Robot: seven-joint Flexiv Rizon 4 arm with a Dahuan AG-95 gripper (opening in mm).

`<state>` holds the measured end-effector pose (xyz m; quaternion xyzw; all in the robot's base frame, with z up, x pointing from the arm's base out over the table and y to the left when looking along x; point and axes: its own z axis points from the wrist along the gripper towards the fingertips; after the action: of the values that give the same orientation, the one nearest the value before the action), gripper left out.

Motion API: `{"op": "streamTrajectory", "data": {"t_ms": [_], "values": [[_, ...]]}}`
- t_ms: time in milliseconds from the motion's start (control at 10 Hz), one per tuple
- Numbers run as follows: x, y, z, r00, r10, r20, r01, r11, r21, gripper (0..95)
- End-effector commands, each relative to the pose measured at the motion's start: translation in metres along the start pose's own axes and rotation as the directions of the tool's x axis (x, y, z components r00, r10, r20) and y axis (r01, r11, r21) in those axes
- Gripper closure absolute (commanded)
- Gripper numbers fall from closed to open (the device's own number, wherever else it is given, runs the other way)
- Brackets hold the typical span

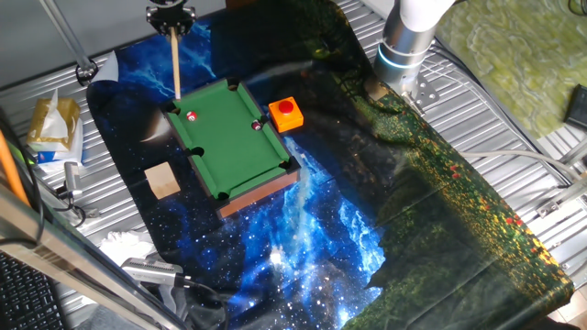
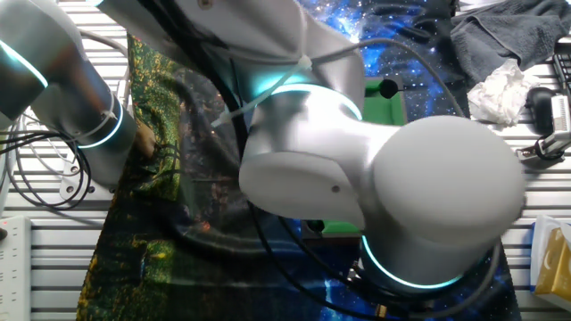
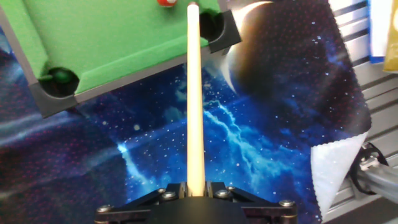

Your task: Hit the pool ball

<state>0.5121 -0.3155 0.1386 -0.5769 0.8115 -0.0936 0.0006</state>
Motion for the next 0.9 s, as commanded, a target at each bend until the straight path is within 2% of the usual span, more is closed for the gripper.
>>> {"op": "streamTrajectory", "data": {"t_ms": [100,400,900], "values": [[-0.002,0.003,0.001,1.0,-0.001,-0.003,0.001,1.0,-0.002,95.0],[-0.01,0.005,0.005,1.0,-0.001,-0.014,0.001,1.0,0.004,95.0],[-0.014,0.01,0.014,1.0,0.011,-0.021,-0.011,1.0,0.014,95.0]]}}
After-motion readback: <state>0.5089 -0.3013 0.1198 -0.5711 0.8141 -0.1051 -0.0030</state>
